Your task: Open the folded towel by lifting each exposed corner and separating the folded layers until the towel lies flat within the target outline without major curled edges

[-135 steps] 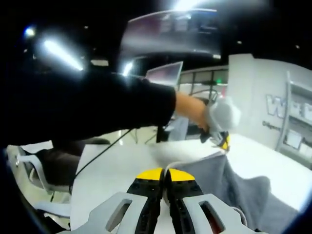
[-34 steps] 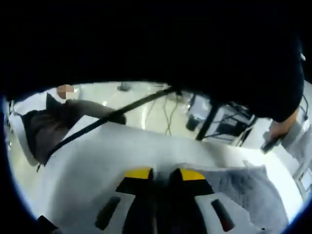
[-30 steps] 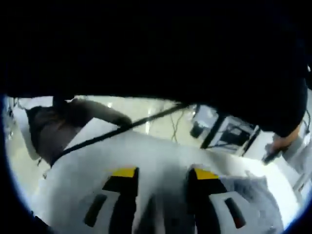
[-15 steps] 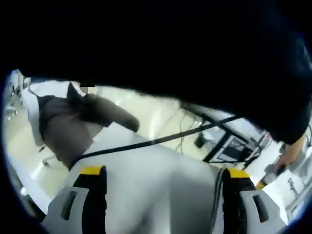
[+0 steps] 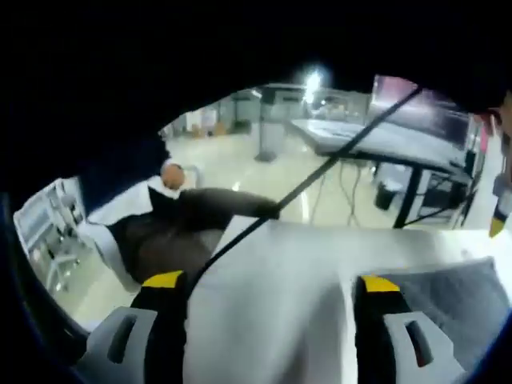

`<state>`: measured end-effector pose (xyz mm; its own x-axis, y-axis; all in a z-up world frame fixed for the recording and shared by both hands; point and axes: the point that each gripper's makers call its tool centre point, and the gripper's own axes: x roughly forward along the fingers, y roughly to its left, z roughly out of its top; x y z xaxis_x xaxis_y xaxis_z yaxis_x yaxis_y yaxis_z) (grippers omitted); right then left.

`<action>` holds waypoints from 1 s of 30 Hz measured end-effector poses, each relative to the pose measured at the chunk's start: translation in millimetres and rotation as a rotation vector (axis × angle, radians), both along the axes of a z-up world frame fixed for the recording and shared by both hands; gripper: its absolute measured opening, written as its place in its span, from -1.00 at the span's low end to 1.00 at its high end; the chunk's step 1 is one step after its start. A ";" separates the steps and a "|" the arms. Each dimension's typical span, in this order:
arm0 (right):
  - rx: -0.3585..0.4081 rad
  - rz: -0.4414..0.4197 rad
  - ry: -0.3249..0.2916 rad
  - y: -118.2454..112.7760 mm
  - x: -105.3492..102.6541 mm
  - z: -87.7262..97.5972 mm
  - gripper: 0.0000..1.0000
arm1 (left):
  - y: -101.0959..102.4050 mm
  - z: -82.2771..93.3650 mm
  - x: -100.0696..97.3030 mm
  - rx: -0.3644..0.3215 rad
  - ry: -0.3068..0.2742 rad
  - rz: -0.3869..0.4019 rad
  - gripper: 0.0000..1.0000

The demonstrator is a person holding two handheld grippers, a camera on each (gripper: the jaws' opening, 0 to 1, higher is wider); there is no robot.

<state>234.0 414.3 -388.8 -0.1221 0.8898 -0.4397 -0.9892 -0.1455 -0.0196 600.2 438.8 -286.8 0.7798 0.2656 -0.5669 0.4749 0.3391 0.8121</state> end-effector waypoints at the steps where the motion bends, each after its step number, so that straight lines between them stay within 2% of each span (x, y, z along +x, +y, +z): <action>1: 0.009 0.004 -0.021 0.0 0.2 1.8 0.86 | -1.4 0.6 -0.3 -0.023 -0.003 0.002 0.99; 3: 0.020 0.006 -0.076 -1.5 1.0 5.9 0.90 | -2.2 -2.2 -3.7 -0.066 0.013 0.019 0.99; 5: 0.029 -0.005 -0.097 0.5 6.9 12.3 0.93 | -0.4 -1.9 -5.6 -0.077 0.020 0.026 0.99; 7: 0.053 -0.009 -0.116 -4.5 7.4 22.0 0.99 | 0.3 2.7 -4.7 -0.104 -0.004 0.029 0.99; 9: 0.076 -0.012 -0.116 -8.9 11.7 34.1 0.99 | -1.6 9.3 -5.2 -0.173 -0.038 0.037 0.99; 11: 0.098 -0.033 -0.115 -25.2 17.2 44.9 0.99 | -2.5 15.4 -4.3 -0.228 -0.077 0.046 0.99; 13: 0.124 -0.065 -0.118 -39.7 29.1 59.5 0.99 | -2.7 15.7 -6.0 -0.310 -0.084 0.078 1.00; 16: 0.159 -0.113 -0.104 -54.2 48.1 79.4 0.99 | -3.6 20.7 -4.2 -0.369 -0.105 0.076 1.00; 19: 0.203 -0.202 -0.144 -74.0 80.0 102.5 1.00 | -6.1 28.1 -2.6 -0.420 -0.145 0.075 0.99; 21: 0.246 -0.272 -0.186 -99.3 102.6 123.8 1.00 | -16.3 31.4 -1.5 -0.484 -0.166 0.053 0.99; 23: 0.306 -0.341 -0.202 -124.0 125.0 143.6 1.00 | -22.0 31.3 -4.5 -0.537 -0.179 0.074 0.99; 25: 0.336 -0.423 -0.224 -156.2 151.2 155.7 1.00 | -22.8 31.8 -3.2 -0.575 -0.207 0.115 0.99; 28: 0.350 -0.508 -0.237 -196.1 177.5 164.6 1.00 | -29.1 28.7 -1.9 -0.581 -0.205 0.109 0.99; 30: 0.320 -0.552 -0.268 -220.0 193.9 164.2 1.00 | -33.3 28.0 -0.3 -0.575 -0.217 0.096 0.99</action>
